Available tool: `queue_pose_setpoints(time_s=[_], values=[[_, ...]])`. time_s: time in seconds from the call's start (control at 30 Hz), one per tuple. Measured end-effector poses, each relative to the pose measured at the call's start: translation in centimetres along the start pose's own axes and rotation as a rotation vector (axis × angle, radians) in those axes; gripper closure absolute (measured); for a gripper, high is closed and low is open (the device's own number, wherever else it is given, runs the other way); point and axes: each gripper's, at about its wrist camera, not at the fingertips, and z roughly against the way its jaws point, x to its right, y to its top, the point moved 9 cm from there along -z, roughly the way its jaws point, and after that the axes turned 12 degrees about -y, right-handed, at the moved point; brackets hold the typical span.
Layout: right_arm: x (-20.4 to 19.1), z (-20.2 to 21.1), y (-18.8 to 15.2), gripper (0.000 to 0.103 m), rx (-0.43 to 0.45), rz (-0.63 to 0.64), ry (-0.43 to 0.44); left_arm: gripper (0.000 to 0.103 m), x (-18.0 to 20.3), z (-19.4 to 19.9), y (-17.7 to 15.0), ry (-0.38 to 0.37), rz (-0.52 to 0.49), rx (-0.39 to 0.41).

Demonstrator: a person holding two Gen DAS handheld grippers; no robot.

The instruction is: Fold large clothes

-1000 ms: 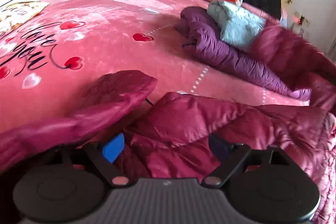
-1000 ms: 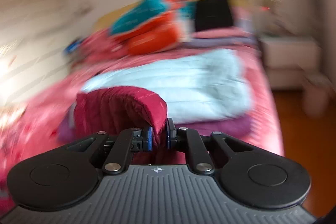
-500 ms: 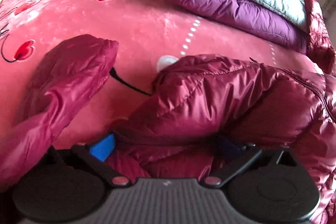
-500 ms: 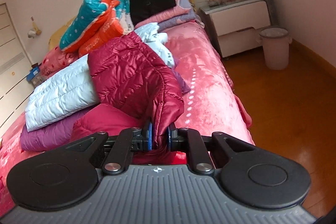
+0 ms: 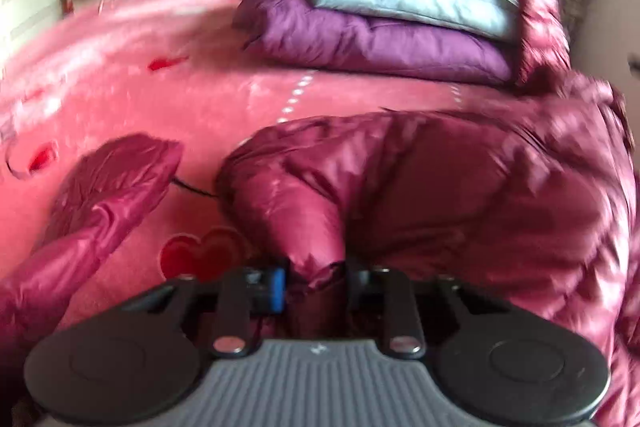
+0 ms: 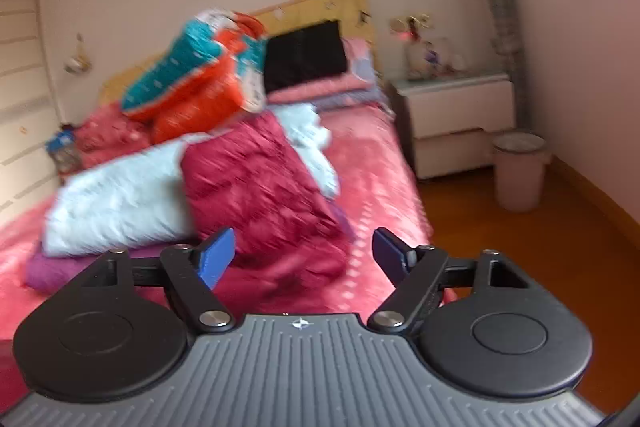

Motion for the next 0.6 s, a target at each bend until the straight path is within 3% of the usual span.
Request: queue_pose_setpoints(time_s=[0.1,0.23,0.4,0.5,0.6], values=[[-2.7,0.9,0.1,0.002,-0.024,0.002,0.116,0.088,2.4,1.1,-0.6,0.020,-0.052,0.029],[-8.0,1.4,-1.5,0.002,-0.135,0.029,0.297,0.089,5.9,3.4,-1.2,0.052,-0.104,0.112],[-14.3,-0.6,-4.7,0.002,-0.257,0.255,0.363,0.089,9.6,6.2,-2.3,0.049,-0.145,0.186],[-15.5,-1.0,-7.2,0.008,-0.400,0.333,0.434,0.089,11.4,7.7,-3.0,0.047,-0.197,0.209],[-14.8,1.6,-8.5,0.006,-0.448,0.352,0.519,0.089,12.2,8.5,-3.6,0.013,-0.210,0.213]])
